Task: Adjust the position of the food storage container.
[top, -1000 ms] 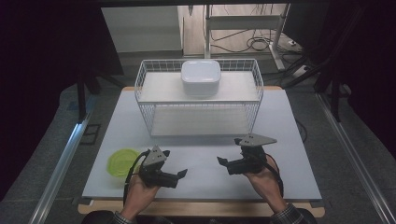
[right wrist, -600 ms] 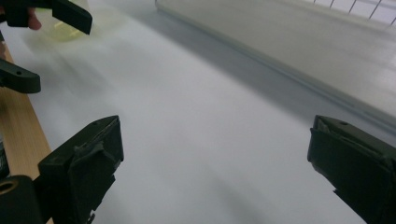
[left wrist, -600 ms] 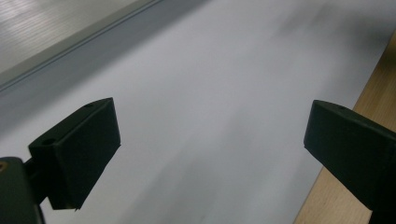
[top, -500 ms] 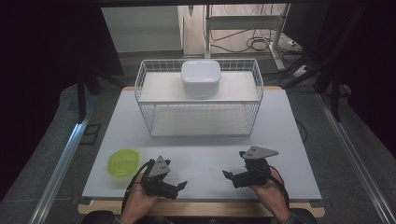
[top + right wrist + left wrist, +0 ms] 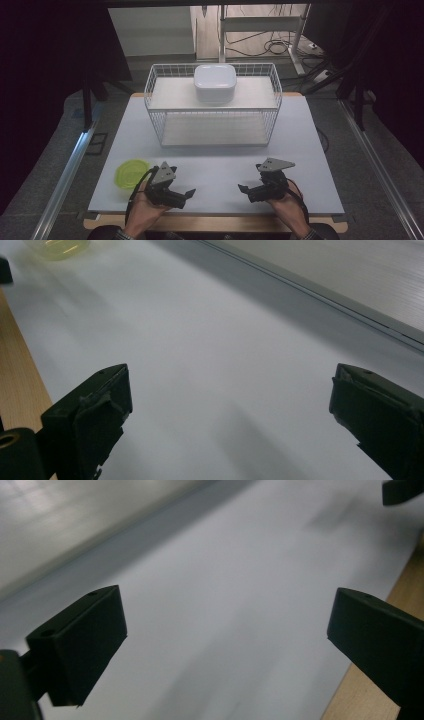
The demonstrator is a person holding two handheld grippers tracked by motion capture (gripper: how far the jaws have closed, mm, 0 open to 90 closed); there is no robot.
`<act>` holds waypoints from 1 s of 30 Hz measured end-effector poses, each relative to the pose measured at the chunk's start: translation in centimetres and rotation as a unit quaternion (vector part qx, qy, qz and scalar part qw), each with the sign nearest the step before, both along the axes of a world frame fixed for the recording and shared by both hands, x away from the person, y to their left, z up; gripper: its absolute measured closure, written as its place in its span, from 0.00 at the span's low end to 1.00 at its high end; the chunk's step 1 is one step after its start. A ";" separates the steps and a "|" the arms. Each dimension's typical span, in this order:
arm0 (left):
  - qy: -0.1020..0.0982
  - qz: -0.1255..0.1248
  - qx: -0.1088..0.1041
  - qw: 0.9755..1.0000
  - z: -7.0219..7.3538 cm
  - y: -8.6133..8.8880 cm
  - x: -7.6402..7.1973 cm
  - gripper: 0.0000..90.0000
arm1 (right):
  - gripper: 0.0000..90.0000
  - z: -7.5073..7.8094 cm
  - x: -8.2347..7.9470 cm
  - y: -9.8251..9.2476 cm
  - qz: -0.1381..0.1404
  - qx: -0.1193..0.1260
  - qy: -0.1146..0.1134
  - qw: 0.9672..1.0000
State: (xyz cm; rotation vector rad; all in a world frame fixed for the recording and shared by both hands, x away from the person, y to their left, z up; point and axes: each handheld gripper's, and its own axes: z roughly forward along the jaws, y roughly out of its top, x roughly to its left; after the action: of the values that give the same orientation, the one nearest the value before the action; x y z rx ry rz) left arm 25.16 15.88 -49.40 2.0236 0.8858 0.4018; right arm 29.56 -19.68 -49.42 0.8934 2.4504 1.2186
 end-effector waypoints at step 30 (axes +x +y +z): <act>0.001 0.240 0.002 0.971 0.0 15.1 -0.7 1.00 | 0.05 -0.6 0.2 0.3 0.000 -0.014 0.012 1.000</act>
State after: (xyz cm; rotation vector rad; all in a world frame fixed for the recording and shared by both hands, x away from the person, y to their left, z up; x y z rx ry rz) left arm 24.42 30.97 -49.40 1.7987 1.3791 0.6657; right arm 29.73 -19.35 -50.02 0.9052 2.4791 1.1783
